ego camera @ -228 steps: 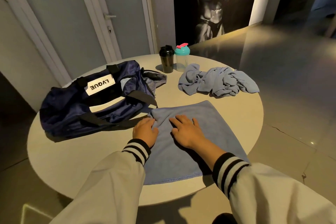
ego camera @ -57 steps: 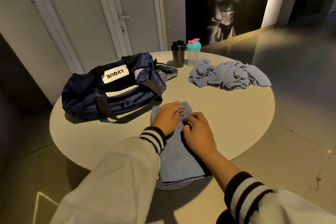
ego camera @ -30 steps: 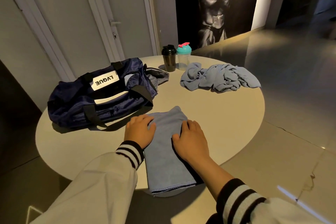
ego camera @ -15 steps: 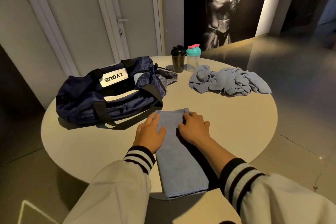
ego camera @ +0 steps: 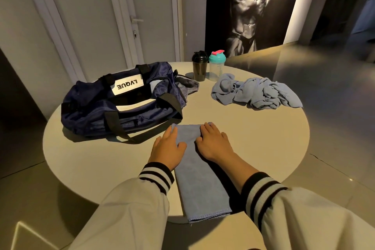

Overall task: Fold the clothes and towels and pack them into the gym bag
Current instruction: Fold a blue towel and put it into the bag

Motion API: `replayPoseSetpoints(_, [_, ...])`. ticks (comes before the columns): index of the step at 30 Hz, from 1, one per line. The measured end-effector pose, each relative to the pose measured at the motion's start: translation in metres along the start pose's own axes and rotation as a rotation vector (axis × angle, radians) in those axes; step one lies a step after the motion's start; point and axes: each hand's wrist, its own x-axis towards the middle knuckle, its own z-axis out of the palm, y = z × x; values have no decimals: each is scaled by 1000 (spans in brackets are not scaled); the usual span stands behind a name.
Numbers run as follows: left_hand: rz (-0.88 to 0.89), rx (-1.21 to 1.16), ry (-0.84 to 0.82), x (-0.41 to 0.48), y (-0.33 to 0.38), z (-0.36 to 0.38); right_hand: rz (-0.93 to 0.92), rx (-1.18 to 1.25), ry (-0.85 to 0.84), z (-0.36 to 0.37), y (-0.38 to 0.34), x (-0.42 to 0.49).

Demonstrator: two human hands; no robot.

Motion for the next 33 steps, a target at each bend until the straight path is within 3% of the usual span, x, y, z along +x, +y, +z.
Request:
replayPoseSetpoints(3, [-6, -34, -7, -1, 0, 0, 82, 65, -27, -3, -3, 3])
replayPoseSetpoints(9, [2, -90, 4, -3, 2, -3, 128, 236, 167, -3, -2, -5])
replayPoseSetpoints(16, [19, -122, -8, -6, 4, -5, 79, 101, 93, -8, -1, 0])
replayPoseSetpoints(26, [18, -57, -11, -5, 5, -6, 173, 45, 1, -13, -9, 12])
replayPoseSetpoints(28, [22, -43, -6, -4, 6, -5, 171, 29, 37, -12, -10, 10])
replayPoseSetpoints(31, [9, -57, -8, -1, 5, -5, 97, -70, 223, -8, -11, 7])
replayPoseSetpoints(33, [6, -64, -5, -1, 4, -4, 80, -79, 237, -4, -12, 6])
